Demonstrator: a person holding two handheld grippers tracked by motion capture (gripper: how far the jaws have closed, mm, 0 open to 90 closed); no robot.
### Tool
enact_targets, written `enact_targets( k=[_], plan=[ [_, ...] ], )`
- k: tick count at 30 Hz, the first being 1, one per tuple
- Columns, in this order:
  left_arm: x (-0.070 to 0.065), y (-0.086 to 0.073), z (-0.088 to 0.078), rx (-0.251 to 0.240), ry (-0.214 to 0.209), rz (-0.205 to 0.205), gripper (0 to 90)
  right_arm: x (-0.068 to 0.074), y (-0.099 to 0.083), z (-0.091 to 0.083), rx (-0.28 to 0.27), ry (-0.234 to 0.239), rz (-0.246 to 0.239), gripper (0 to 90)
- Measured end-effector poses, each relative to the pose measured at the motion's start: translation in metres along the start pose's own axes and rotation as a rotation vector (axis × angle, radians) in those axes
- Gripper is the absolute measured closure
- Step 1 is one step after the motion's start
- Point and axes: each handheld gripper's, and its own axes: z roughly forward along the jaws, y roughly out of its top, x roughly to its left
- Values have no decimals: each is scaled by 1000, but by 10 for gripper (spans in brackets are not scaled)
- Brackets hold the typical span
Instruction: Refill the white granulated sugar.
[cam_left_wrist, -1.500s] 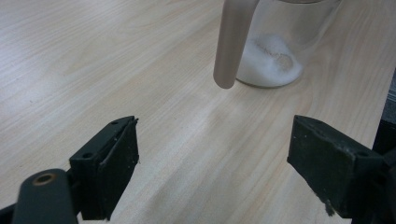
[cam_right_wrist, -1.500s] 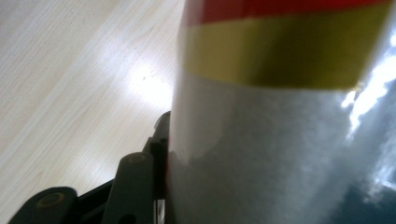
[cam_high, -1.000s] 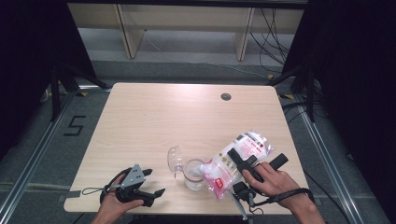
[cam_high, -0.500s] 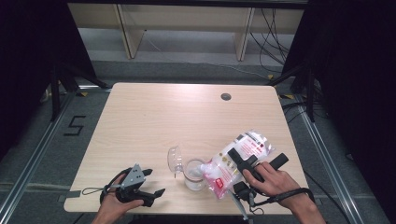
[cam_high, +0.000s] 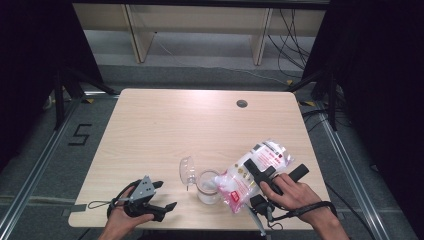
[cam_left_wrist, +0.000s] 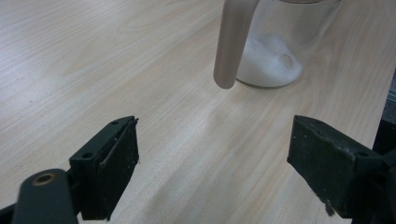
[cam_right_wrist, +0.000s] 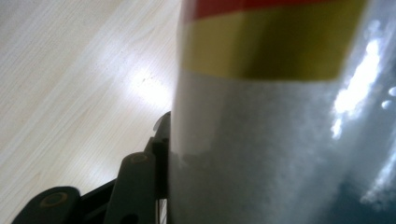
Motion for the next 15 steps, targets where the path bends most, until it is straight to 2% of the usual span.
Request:
enact_targets(
  k=[9, 10, 12, 14, 15],
  plan=[
    [-1, 0, 0, -2, 4, -11, 157, -1, -1, 0, -3, -1, -10, 579],
    [0, 0, 0, 0, 4, -9, 157, -4, -2, 1, -12, -5, -62, 579],
    [0, 0, 0, -1, 4, -8, 157, -5, -2, 1, -13, -6, -63, 579],
    [0, 0, 0, 0, -3, -8, 157, -7, -1, 1, -26, -11, -95, 580],
    [-1, 0, 0, -6, 3, -14, 157, -7, -1, 1, -26, -11, -93, 580]
  ],
)
